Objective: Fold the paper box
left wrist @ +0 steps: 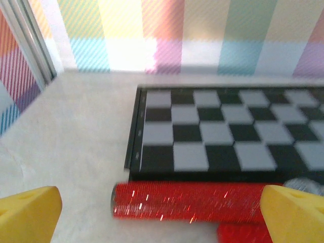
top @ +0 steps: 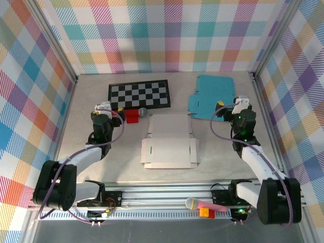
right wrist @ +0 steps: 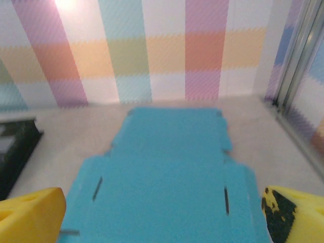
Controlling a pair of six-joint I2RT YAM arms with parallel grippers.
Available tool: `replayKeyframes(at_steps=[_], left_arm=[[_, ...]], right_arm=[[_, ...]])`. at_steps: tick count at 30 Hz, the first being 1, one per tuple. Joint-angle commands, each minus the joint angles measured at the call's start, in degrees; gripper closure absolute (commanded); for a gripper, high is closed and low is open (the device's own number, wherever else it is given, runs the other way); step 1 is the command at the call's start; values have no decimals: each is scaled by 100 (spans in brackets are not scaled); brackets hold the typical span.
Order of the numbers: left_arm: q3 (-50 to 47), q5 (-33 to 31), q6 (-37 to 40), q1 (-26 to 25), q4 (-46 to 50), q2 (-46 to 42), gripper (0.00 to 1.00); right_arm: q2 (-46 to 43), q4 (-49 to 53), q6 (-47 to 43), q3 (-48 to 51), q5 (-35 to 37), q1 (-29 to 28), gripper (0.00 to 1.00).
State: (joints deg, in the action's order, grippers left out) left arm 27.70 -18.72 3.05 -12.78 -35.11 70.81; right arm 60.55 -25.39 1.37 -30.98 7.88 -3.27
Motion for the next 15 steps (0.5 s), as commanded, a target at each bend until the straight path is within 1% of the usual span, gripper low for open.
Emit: replayKeyframes(at_steps=[1, 2, 3, 4, 5, 6, 7, 8, 9, 10, 11, 12, 13, 15], left_arm=[[745, -694, 226, -478, 360, -399, 0], [1012, -966, 229, -669, 489, -470, 0], [1352, -1226, 23, -839, 811, -520, 0], [1752, -1377, -419, -906, 1412, -550, 0], [2421, -1415, -1361, -891, 2835, -544, 0], [3245, -1289, -2353, -837, 4666, -447, 0], [3820, -1269, -3073, -796, 5841, -271, 0], [4117, -881, -3468, -692, 6293, -51, 0], [4258, -15, -3666, -505, 6426, 144, 0], [4358, 629, -3906, -388, 6579, 323, 3], [4470, 1115, -4177, -380, 6775, 522, 11], [4492, 1509, -4424, -466, 6900, 690, 16], [4461, 1757, -4603, -596, 6979, 783, 21], [4232, 1993, -5025, -1014, 7144, 888, 26]], right_arm=[[-522, 1232, 156, -1071, 419, -189, 1], [-590, 1649, 175, -1529, 480, -272, 1], [-583, 2161, 336, -2037, 724, -389, 1], [-541, 2745, 851, -2509, 1011, -419, 1], [-404, 3636, 1706, -3168, 1152, -401, 1], [-265, 4420, 2603, -3748, 970, -366, 1], [-132, 5224, 2975, -4149, 816, -364, 1], [-39, 5760, 3364, -4357, 680, -357, 1], [14, 5864, 3494, -4336, 254, -278, 1], [68, 5896, 3498, -4332, -213, -254, 1], [183, 6099, 3553, -4429, -569, -265, 1], [340, 6480, 3739, -4532, -848, -288, 4], [489, 6810, 3887, -4579, -1103, -300, 9], [788, 7361, 4004, -4424, -1853, -342, 19]])
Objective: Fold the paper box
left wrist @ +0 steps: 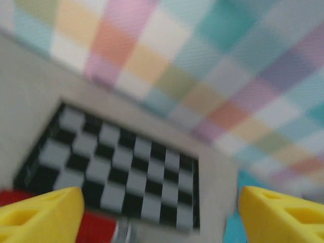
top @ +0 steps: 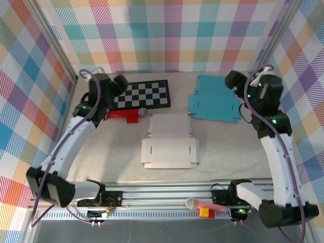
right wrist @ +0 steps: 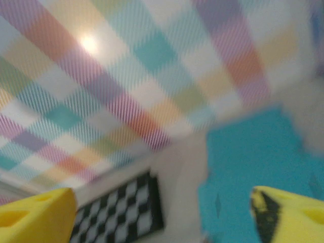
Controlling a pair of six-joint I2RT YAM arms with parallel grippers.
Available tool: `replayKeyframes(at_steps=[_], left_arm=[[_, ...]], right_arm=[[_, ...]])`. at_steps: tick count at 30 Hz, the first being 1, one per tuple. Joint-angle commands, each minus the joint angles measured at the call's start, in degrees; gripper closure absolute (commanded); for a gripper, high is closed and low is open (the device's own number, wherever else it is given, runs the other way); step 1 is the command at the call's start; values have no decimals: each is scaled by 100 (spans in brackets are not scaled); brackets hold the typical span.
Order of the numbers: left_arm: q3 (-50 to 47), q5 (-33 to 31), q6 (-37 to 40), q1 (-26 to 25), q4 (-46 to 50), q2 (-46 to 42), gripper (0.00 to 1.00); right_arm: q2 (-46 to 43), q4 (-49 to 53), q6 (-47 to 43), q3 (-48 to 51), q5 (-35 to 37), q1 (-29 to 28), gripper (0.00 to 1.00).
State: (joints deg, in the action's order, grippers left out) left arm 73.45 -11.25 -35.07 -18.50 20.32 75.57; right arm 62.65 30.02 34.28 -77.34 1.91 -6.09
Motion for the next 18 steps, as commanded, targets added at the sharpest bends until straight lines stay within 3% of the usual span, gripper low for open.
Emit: replayKeyframes(at_steps=[1, 6, 11, 18], left_arm=[[-507, 1367, -1335, -616, 1598, 445, 29], [-1208, 1552, -1680, -1234, 1859, 647, 39], [-1696, 1962, -1764, -1176, 1471, 936, 44], [-1797, 2133, -1832, -1006, 1089, 1437, 53]], right_arm=[[666, 1914, 659, 375, -1581, -95, 21], [916, 1829, 139, 1680, -2744, -188, 24], [1632, 945, -484, 2414, -3299, -182, 23], [2978, -56, -937, 2462, -3440, -136, 26]])
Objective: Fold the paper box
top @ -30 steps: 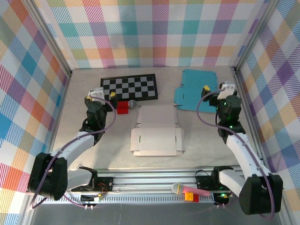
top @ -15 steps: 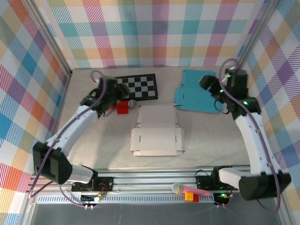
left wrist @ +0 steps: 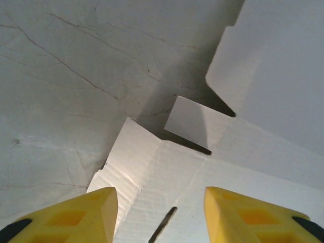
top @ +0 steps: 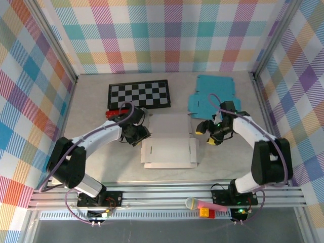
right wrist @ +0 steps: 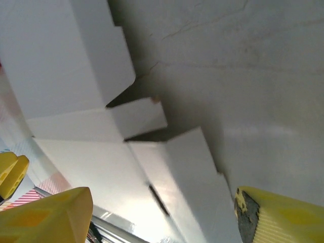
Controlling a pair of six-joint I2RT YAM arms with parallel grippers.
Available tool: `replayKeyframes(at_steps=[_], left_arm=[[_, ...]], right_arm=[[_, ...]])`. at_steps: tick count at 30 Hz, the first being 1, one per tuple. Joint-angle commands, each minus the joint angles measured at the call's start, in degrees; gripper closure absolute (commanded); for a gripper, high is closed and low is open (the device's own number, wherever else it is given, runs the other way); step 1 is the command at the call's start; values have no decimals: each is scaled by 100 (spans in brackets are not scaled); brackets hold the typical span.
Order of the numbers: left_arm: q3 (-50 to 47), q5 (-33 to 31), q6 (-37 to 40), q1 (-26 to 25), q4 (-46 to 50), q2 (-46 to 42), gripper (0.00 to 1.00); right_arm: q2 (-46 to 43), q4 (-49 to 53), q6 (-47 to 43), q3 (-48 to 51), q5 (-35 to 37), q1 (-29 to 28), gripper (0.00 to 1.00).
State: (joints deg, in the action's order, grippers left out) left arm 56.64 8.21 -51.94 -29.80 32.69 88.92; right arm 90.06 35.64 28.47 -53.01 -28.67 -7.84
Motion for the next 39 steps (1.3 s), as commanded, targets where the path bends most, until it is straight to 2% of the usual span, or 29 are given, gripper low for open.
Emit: replayKeyframes(at_steps=[1, 9, 21, 39], left_arm=[[-152, 213, -160, 168, -173, 139, 54], [-639, 532, -331, 558, -724, 79, 56], [-744, 718, -492, 572, -1060, 257, 53], [-634, 437, -328, 572, -770, 439, 53]], right_arm=[[337, -712, -364, 36, -417, 38, 27], [725, -1080, -469, 165, -498, 37, 27], [992, -1443, -501, 346, -948, 36, 27], [-87, -1211, -138, 648, -1452, 28, 30]])
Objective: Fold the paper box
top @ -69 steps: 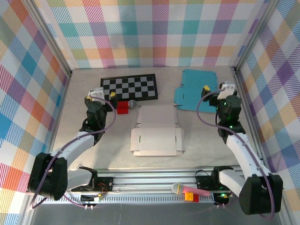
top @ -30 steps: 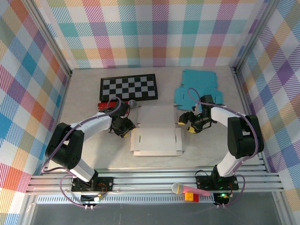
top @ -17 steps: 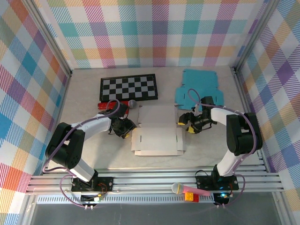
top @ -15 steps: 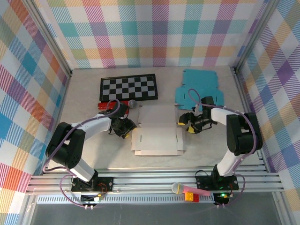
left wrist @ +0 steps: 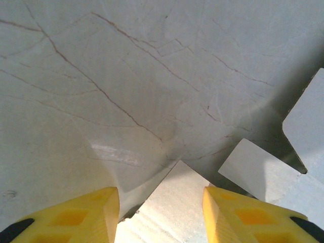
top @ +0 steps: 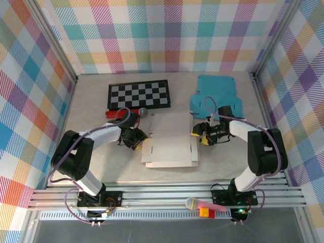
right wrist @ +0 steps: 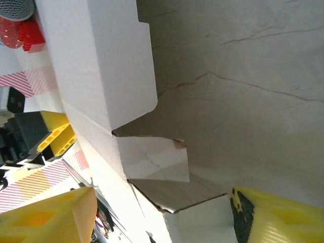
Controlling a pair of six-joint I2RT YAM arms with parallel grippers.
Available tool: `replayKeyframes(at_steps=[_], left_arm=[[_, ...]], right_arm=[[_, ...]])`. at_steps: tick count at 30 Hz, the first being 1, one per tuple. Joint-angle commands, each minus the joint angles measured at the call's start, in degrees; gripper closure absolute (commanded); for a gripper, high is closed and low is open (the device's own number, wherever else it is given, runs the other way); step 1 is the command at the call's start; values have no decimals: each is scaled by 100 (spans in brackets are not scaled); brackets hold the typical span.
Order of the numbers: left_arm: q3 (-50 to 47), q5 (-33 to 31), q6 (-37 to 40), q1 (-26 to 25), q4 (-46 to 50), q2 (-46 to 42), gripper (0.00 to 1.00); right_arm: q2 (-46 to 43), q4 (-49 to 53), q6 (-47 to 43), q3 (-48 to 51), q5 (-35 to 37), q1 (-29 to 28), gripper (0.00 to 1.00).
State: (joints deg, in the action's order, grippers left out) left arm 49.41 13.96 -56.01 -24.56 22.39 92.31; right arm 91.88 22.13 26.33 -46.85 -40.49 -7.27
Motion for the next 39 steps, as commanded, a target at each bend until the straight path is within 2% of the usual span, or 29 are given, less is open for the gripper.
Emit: replayKeyframes(at_steps=[1, 9, 13, 23, 30, 36, 39], left_arm=[[111, -177, 105, 47, 310, 103, 53], [192, -385, 255, 47, 546, 103, 53], [210, -394, 277, 47, 571, 120, 53], [290, -418, 338, 48, 661, 142, 53], [324, -438, 350, 47, 699, 111, 53], [305, -447, 354, 48, 698, 46, 53], [365, -565, 378, 39, 815, -101, 47]], right_arm=[[-328, 165, 92, 20, -293, -28, 30], [-831, 523, 277, -54, -454, -29, 33], [-1033, 627, 412, -120, -583, -29, 38], [-1363, 610, 794, -237, -793, -24, 73], [-1470, 589, 986, -447, -817, -29, 90], [-1567, 553, 1262, -728, -811, -42, 100], [-1554, 675, 1338, -913, -700, -58, 100]])
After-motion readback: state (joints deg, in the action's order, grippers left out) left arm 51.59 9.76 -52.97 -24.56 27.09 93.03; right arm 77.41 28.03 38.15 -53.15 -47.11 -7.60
